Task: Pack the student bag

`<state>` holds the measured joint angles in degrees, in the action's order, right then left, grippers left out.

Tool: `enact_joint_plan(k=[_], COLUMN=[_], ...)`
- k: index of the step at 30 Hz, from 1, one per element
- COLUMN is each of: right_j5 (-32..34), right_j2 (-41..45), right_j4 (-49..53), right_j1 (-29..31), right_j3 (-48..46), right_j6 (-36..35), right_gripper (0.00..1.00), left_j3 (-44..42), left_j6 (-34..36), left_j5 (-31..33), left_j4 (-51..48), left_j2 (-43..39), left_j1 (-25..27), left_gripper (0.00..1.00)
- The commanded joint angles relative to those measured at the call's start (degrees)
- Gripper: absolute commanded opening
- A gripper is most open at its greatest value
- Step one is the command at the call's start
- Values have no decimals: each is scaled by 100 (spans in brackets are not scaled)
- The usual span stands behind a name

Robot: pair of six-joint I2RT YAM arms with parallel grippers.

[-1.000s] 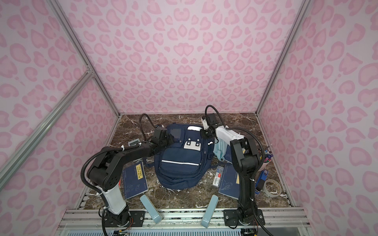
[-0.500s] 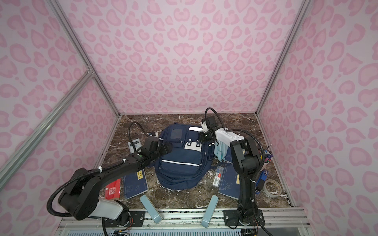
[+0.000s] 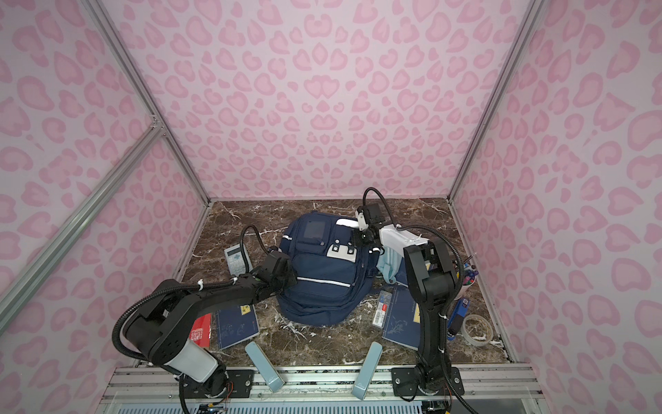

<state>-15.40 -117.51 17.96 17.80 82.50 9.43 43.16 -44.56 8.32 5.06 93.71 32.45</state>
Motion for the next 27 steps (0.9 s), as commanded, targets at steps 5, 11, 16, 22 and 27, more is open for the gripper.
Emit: enact_joint_plan(k=[5,11,16,22,27], right_j5=[-359,-272,-411,-294,-193], right_j2=[-193,-27,146,784,1144], right_j4=[798,712,542,197,539], right_j1=[30,12,239,609,720], right_j3=[9,-301,-654,-1288,-1148], right_j6=[-3,252,392,722,550], right_gripper=[46,46,50,58,65], left_j3=[1051,2262,3038,3997,4033], left_j6=[248,497,571,762,809], left_j5=[-246,-405,-471,-848,-791], left_j4=[158,-233,-467,-757,-818], left_j2=[807,1526,1966,2562,2302], left_j1=[-493,-777,-1080,-1337,-1359], left_gripper=[23,7,8,15,23])
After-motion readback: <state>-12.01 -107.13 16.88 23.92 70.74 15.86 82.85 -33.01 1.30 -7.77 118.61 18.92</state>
